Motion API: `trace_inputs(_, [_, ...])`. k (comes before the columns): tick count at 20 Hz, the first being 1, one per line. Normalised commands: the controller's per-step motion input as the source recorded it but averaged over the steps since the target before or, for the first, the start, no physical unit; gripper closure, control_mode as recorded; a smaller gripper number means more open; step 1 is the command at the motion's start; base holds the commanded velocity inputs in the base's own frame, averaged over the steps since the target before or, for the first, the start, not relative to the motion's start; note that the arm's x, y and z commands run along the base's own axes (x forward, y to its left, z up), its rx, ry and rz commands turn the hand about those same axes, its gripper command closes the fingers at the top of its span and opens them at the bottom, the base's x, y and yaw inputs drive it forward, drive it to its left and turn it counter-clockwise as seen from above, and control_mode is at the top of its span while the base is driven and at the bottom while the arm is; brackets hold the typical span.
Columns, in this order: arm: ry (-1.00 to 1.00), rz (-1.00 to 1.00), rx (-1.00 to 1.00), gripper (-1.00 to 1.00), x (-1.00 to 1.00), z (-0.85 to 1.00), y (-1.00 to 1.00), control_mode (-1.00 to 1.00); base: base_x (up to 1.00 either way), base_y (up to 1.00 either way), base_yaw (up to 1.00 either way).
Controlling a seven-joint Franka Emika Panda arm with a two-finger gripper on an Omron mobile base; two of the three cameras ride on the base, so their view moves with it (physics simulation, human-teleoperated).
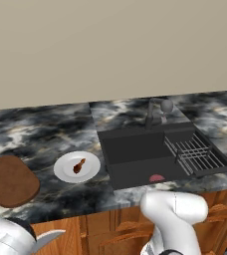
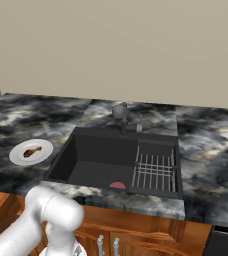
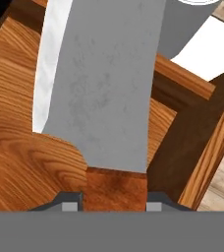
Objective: Pick up the knife from the drawer and place it on the cutting board. Then place the meat from the plate to the cutting board.
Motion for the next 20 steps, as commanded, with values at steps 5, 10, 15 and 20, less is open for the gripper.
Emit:
trace_inputs(5, [-0.01,-0.06,0.09,1.0,0.19,0.46,-0.64,-1.0,0.0,0.0,0.0])
trace_inputs(10, [-0.01,-0.03,0.09,1.0,0.33,0.49,-0.58,-1.0,0.0,0.0,0.0])
trace_inputs(15, [-0.01,0.0,0.09,1.0,0.32,0.31,-0.36,-1.0,0.0,0.0,0.0])
trace_inputs(20, [0.0,0.0,0.06,1.0,0.34,0.24,-0.13,-1.0,0.0,0.0,0.0])
